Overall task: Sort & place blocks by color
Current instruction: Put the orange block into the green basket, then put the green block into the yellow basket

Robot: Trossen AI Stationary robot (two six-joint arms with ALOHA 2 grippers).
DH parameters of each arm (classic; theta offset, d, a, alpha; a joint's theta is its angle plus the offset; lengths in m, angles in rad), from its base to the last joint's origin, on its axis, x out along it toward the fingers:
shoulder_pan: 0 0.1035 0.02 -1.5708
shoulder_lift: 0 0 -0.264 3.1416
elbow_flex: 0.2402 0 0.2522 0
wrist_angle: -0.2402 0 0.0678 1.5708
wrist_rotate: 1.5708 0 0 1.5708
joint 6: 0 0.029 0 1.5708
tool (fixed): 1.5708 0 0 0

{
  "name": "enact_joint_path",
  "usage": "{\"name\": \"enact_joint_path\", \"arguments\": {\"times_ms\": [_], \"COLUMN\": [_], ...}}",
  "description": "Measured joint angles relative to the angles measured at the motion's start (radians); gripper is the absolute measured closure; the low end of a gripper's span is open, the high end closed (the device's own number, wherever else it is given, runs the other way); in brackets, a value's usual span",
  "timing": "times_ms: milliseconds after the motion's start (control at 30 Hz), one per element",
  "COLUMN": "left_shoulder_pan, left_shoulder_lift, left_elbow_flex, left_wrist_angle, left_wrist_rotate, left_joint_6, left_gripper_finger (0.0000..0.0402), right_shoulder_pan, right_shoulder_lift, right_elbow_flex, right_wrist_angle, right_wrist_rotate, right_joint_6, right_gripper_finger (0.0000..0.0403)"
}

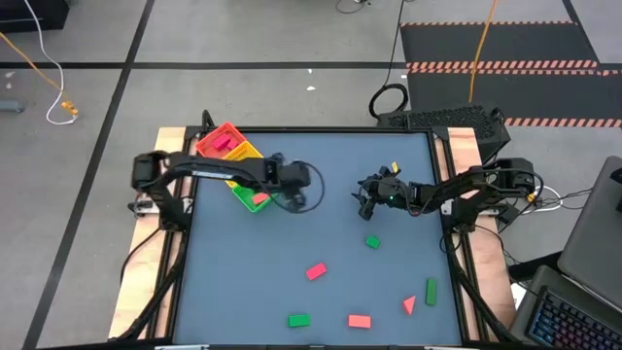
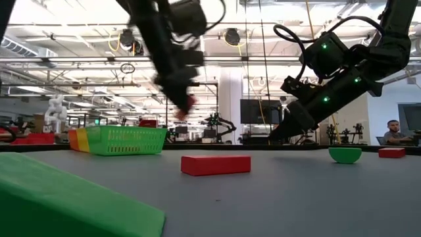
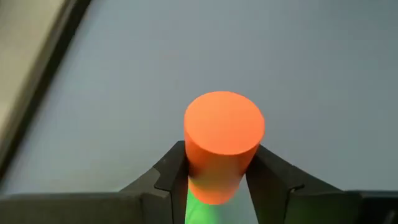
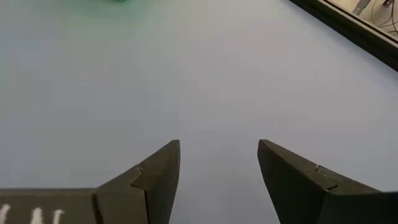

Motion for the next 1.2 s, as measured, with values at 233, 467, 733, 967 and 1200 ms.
{"name": "enact_joint_path", "arguments": {"times_ms": [233,467,733,967,1200], "left_shoulder_pan": [-0.006,0.028,0.045,0.037,0.003], "left_shoulder_lift": [-0.113,-0.155,-0.151,-0.151,-0.151], "left_elbow_flex": [-0.059,-0.195,-0.238,-0.205,-0.146], "left_wrist_angle": [-0.207,-0.269,-0.197,-0.182,-0.100], "left_wrist_rotate": [-0.090,-0.028,-0.035,-0.035,-0.034], "left_joint_6": [-0.133,-0.231,-0.236,-0.230,-0.188], "left_gripper_finger": [0.0278,0.0278,0.0138,0.0056,0.0047], "right_shoulder_pan": [0.000,0.000,0.000,0.000,0.000], "right_shoulder_lift": [0.000,0.000,0.000,0.000,-0.007], "right_elbow_flex": [0.000,0.000,0.000,0.000,0.000], "right_wrist_angle": [0.008,0.009,0.057,0.061,0.057], "right_wrist_rotate": [0.000,-0.001,-0.001,-0.001,-0.013], "right_joint_6": [0.013,0.015,0.018,0.018,0.026], "right_gripper_finger": [0.0193,0.0193,0.0193,0.0193,0.0193]}}
